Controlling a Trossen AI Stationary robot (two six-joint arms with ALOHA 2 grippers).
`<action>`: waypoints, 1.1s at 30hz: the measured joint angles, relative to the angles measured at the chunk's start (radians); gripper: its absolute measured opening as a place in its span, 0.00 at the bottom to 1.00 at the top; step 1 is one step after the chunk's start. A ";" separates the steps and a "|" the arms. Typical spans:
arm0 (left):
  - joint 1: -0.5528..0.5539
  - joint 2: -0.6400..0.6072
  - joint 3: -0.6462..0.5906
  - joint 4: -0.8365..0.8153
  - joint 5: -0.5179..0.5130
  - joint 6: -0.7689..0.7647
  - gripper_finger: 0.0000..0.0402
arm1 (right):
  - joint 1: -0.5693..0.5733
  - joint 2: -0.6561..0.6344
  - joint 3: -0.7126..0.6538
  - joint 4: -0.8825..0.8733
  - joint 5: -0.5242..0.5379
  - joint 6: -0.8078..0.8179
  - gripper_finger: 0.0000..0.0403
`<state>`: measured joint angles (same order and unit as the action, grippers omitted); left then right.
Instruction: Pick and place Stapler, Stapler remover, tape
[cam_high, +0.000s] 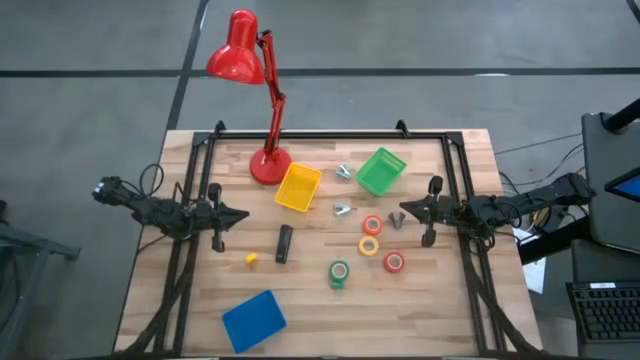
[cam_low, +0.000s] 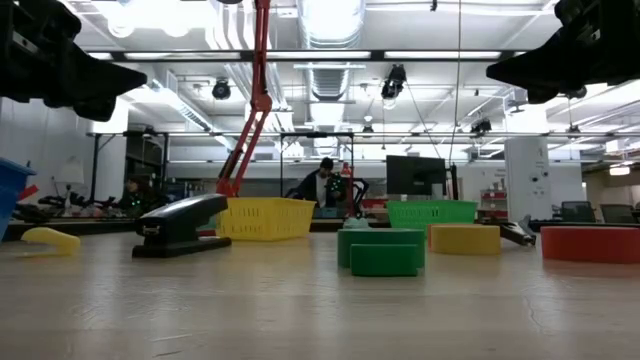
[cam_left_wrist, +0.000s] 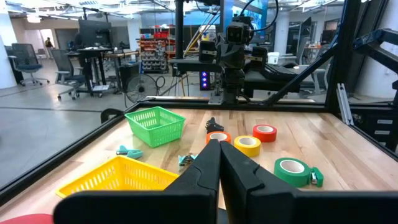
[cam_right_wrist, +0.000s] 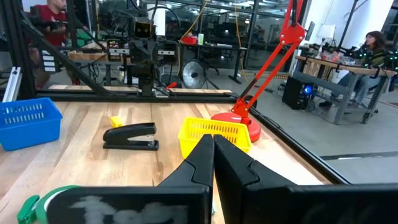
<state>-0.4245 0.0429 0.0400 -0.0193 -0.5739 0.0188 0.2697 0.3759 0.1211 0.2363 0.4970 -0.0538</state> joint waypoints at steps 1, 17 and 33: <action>0.000 0.000 0.000 0.000 0.000 0.000 0.02 | 0.000 0.000 0.000 0.000 0.000 -0.002 0.02; 0.002 0.001 -0.004 0.079 -0.193 0.064 0.02 | 0.000 0.000 0.000 0.000 0.000 -0.001 0.02; 0.003 0.119 -0.026 0.511 -0.019 -0.623 0.03 | 0.000 0.000 0.000 0.000 0.000 0.000 0.02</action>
<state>-0.4217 0.1616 0.0142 0.4915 -0.5932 -0.6046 0.2699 0.3756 0.1211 0.2366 0.4969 -0.0537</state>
